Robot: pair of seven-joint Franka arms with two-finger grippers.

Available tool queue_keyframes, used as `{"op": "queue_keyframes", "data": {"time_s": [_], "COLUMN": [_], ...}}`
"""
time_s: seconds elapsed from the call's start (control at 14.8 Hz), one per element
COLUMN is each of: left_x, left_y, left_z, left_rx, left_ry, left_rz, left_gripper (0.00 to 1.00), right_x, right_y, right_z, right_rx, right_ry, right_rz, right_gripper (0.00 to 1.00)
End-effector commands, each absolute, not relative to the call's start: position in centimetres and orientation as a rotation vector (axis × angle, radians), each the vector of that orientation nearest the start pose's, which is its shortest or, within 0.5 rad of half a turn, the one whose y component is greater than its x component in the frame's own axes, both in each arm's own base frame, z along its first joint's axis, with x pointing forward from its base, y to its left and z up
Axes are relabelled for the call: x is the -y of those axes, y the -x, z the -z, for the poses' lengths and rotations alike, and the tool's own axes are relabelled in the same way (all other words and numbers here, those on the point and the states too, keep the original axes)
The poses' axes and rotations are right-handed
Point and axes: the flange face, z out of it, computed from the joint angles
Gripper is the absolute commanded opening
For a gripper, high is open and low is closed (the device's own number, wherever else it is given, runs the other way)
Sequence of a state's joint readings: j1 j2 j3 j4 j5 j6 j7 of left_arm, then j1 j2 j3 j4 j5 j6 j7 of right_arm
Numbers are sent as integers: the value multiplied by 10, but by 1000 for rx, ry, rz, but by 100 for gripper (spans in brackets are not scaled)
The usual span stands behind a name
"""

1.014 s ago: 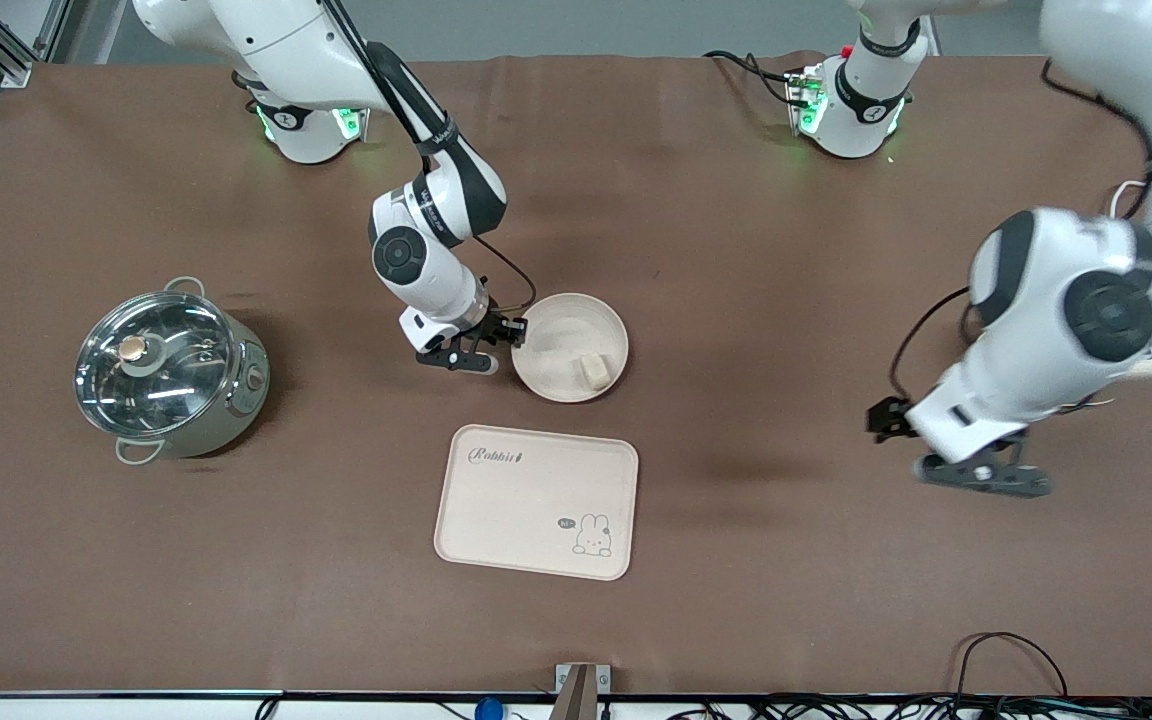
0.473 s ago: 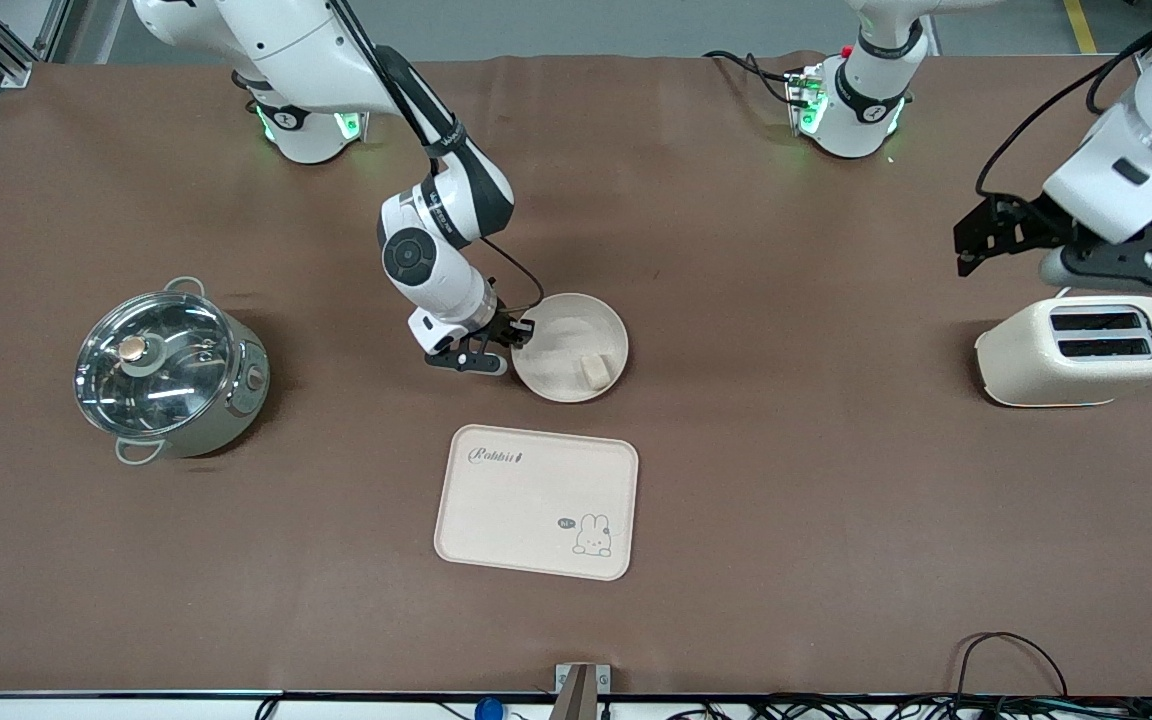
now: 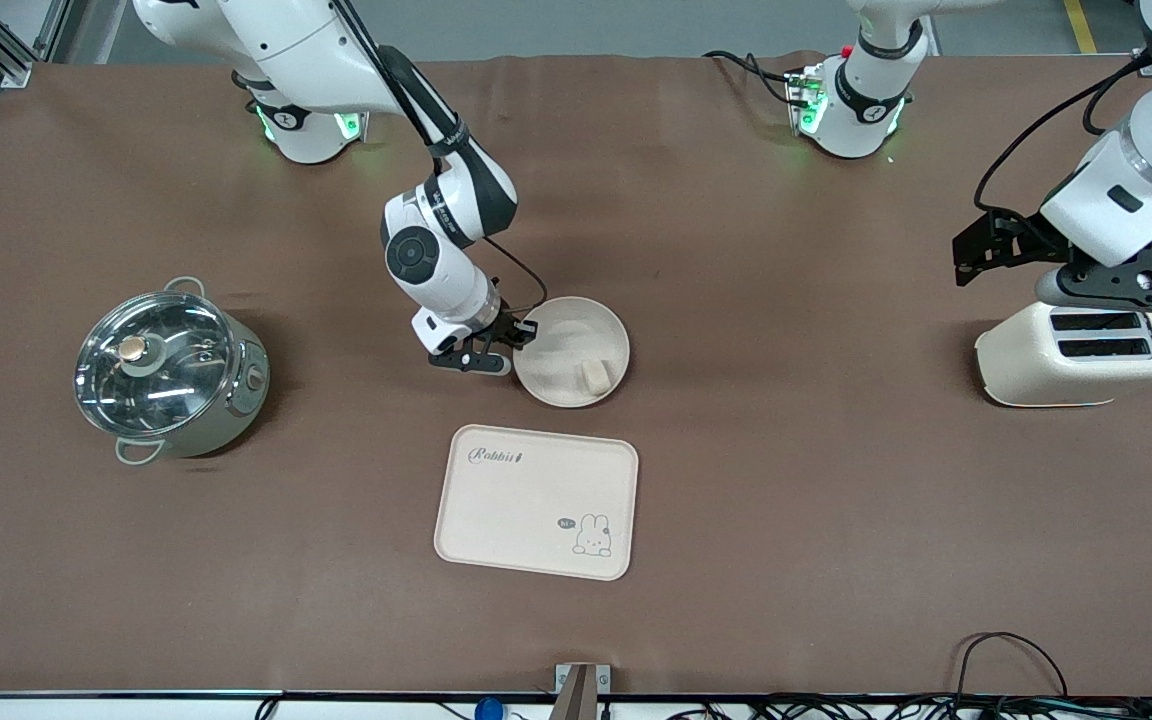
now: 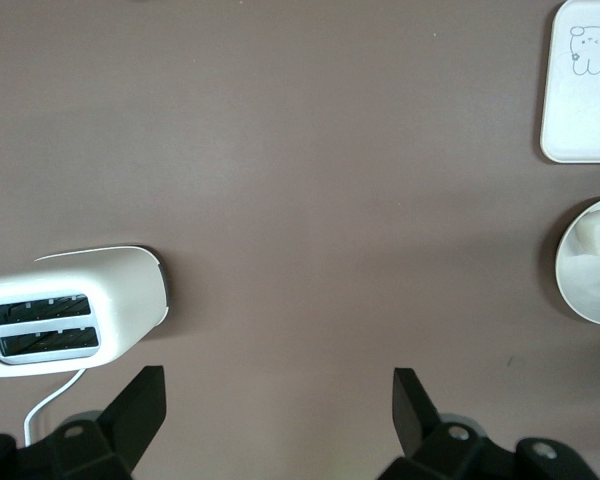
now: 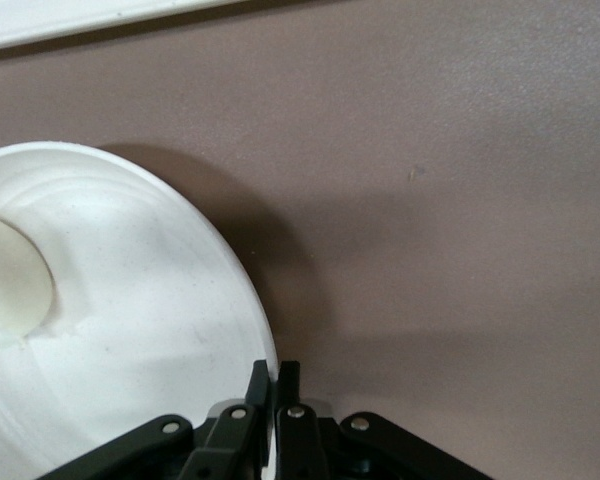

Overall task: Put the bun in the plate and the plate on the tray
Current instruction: 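Move the plate by its rim onto the tray with the right gripper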

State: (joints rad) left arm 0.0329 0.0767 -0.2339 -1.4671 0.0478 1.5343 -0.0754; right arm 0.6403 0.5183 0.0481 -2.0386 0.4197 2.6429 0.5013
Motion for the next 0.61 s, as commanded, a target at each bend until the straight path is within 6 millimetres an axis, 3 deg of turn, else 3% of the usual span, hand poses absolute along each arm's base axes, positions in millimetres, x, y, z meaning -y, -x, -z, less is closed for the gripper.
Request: {"op": "queue_keyframes", "data": {"time_s": [0.0, 0.27, 0.54], "left_x": [102, 112, 107], "left_y": [-554, -552, -554], "left_z": [-644, -641, -643], "left_rx": [-200, -191, -191], "left_ry": [3104, 3105, 3110], "left_rz": [30, 31, 37], "left_gripper": [100, 100, 100], "right_x": [-367, -368, -363], "right_y": [-474, -486, -538], "right_z": [-206, -232, -260], "right_rx": [-294, -325, -382], "right_ry": [2868, 2818, 2748], "right_rz": [-87, -54, 43], "right_gripper": [0, 0, 0]}}
